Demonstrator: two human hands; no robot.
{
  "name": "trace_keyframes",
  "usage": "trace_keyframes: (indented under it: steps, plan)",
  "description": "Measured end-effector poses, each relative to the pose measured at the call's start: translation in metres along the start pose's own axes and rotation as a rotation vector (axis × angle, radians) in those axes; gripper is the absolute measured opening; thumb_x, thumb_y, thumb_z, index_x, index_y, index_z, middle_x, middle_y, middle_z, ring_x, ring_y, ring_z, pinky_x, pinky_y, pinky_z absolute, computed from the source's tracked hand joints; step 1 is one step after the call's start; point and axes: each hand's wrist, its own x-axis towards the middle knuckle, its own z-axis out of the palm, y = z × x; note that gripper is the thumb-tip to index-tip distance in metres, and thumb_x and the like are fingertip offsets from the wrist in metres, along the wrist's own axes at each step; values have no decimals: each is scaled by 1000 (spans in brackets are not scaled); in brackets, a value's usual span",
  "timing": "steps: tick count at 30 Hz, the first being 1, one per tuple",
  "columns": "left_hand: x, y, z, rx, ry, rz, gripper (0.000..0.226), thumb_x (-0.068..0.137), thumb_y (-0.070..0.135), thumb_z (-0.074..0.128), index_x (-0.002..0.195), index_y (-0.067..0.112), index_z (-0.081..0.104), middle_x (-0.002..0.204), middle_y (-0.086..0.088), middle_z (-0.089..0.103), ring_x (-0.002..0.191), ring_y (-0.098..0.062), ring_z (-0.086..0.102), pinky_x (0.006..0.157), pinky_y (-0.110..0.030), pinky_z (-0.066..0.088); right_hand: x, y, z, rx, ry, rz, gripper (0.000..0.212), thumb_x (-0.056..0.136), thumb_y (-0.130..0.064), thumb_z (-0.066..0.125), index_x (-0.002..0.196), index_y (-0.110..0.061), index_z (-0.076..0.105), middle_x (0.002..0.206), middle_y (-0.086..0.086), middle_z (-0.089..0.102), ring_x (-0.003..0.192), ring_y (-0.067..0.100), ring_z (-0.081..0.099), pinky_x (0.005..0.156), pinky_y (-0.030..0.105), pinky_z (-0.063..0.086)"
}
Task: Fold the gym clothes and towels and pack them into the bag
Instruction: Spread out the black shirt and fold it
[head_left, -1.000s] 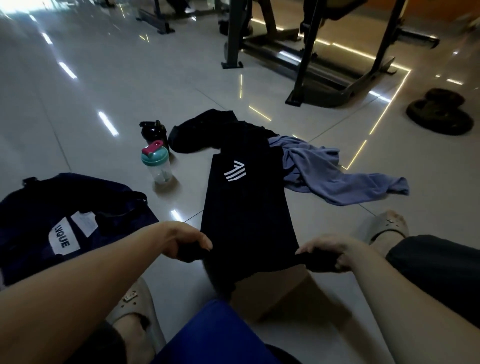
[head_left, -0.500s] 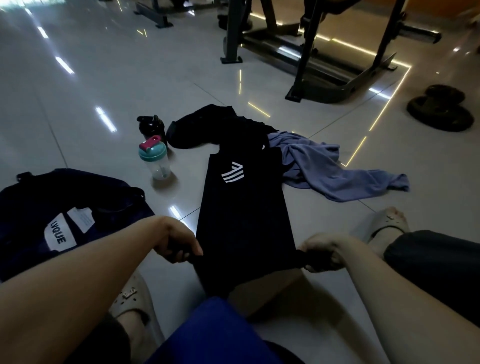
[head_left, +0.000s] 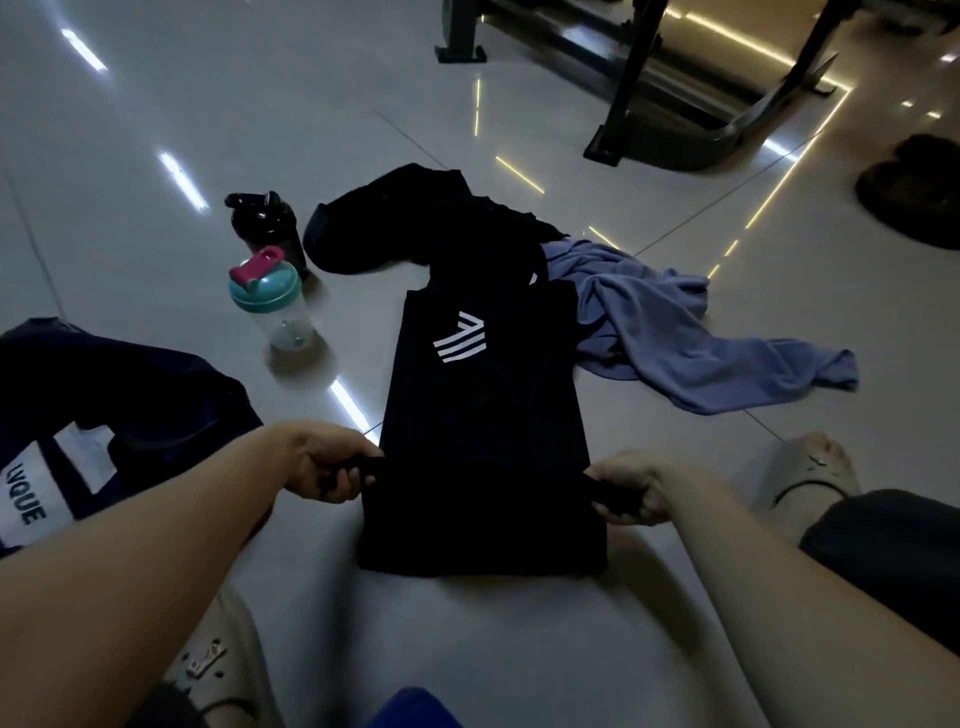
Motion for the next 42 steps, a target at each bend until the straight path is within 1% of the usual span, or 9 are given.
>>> trace_keyframes:
  steps: [6,10,14,19,26,31,35,39,42]
  plan:
    - [39,38,-16,-95,81,-6,14,97,20,62,89,9,58,65,-4,53,43,-7,40,32,-15,32,32,-54,-9,-52,39,-3,20,105,-14,46,87,-6,52,66,6,54,35,9,51,35,18,44]
    - [58,38,-15,-88,211,107,40,87,53,72,97,15,65,65,-1,53,48,-9,40,40,-18,31,62,-59,-3,57,115,-33,33,105,-42,48,104,-10,58,72,9,61,40,12,50,35,20,40]
    - [63,21,-5,190,396,366,29,80,28,86,97,9,72,75,3,66,51,-9,61,45,-16,42,79,-43,-4,172,104,-147,54,92,-69,54,94,-15,61,60,4,48,43,15,34,40,22,26]
    - [65,14,-13,247,590,522,3,86,10,78,88,10,75,81,-5,73,71,-15,69,60,-22,49,82,-33,-2,67,265,-254,24,91,-12,73,76,-4,56,60,6,52,41,15,45,37,18,29]
    - [71,21,-11,190,637,609,6,91,14,74,89,9,75,85,-8,74,79,-21,71,67,-27,54,105,-25,-13,-29,406,-462,57,94,-30,70,57,-20,27,50,0,26,45,17,31,59,31,25]
    - [95,17,-14,259,682,586,10,94,20,70,88,14,74,87,-6,74,81,-24,72,85,-42,59,117,-22,-7,-55,484,-491,19,88,-25,74,89,-11,61,82,7,68,77,26,66,73,41,55]
    - [102,18,-14,371,795,612,7,95,22,67,97,18,72,90,-2,71,82,-21,68,82,-38,56,120,-23,-8,-155,601,-488,7,87,-12,68,84,-8,63,79,11,68,76,30,64,71,36,50]
    - [106,19,-14,390,820,610,12,96,21,64,100,14,73,90,-2,70,87,-23,66,80,-33,50,133,-19,-13,-146,580,-467,46,98,-17,60,57,-11,39,56,10,40,57,24,41,56,34,27]
    - [109,20,-15,394,837,606,14,97,25,64,100,14,72,91,-3,69,89,-25,66,78,-33,48,139,-23,-15,-72,556,-405,53,102,-28,56,54,-14,38,53,7,41,56,23,44,60,32,32]
